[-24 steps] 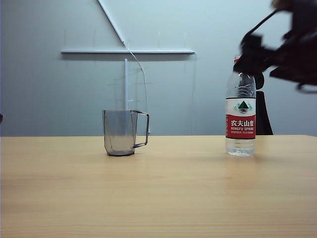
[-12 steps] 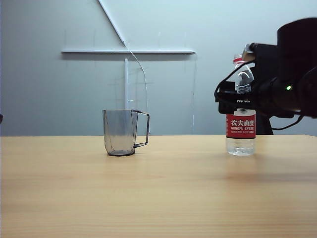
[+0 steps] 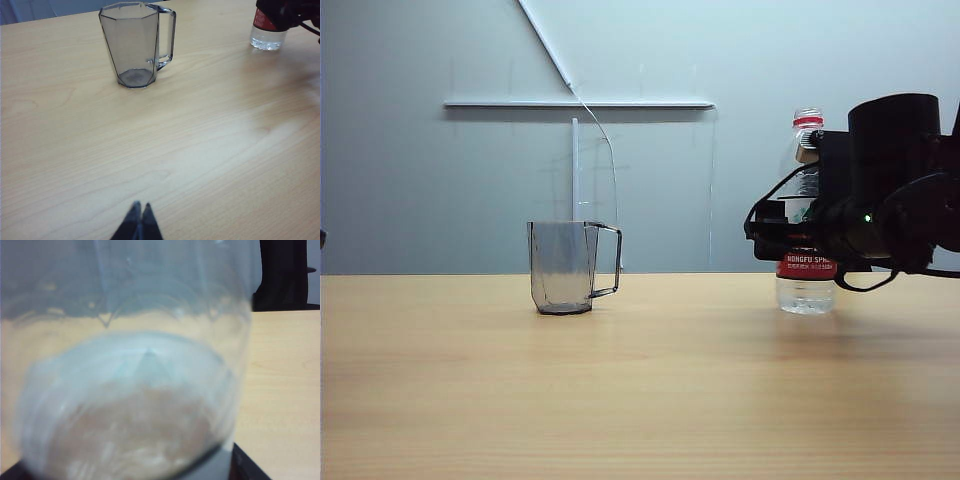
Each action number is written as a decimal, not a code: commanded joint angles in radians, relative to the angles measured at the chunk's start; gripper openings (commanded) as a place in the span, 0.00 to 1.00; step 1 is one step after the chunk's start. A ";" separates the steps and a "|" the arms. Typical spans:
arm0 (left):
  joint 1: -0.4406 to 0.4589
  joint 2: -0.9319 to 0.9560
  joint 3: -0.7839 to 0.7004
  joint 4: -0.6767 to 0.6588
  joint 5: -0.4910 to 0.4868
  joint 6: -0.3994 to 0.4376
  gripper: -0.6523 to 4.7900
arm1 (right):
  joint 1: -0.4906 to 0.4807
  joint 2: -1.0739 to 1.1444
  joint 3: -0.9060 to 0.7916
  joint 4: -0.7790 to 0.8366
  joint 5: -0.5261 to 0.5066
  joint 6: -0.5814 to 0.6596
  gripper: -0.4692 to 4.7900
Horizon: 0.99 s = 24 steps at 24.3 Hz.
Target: Pick up the mineral water bottle on the table and pour water into the mug until it's half full.
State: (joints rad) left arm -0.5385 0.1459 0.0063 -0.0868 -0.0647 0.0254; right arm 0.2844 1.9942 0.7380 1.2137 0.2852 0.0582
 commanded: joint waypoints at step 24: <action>0.046 -0.045 0.003 0.014 0.000 -0.003 0.12 | 0.008 -0.052 0.045 0.010 -0.129 -0.138 0.64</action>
State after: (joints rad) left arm -0.5076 0.1005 0.0063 -0.0864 -0.0643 0.0254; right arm 0.2897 1.9697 0.7559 1.1824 0.1917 -0.0402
